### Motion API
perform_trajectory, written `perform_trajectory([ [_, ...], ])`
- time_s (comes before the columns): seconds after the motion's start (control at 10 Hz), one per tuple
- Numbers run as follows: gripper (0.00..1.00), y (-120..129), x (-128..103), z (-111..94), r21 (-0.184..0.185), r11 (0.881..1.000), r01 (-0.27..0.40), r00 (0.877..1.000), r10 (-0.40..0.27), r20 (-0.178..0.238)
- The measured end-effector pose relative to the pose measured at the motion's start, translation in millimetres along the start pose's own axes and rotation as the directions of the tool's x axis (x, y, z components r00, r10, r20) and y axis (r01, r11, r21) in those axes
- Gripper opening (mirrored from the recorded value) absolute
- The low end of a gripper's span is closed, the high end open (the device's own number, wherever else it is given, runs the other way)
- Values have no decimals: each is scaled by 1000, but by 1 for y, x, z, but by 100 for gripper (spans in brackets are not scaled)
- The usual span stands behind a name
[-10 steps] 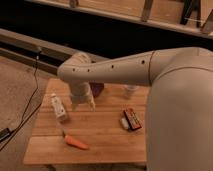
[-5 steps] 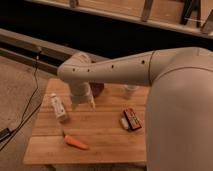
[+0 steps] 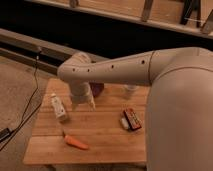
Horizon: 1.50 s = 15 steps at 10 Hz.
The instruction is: Place the ceramic cup in the ceramic bowl
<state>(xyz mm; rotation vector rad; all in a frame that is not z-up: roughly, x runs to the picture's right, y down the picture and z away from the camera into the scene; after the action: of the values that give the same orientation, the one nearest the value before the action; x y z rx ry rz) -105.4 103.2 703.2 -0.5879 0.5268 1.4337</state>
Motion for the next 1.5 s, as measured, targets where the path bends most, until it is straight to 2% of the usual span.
perform_trajectory([
  [0.4,65,-41,-12,0,30,1000,9,1000,-9,10],
  [0.7,65,-96,-32,-19,50,998,34,999,-36,21],
  [1.1,65,-191,-71,-50,72,992,105,994,-108,34],
  [1.3,65,-232,-90,-51,76,988,134,990,-136,27],
  [1.5,65,-252,-111,-46,64,985,161,986,-163,31],
])
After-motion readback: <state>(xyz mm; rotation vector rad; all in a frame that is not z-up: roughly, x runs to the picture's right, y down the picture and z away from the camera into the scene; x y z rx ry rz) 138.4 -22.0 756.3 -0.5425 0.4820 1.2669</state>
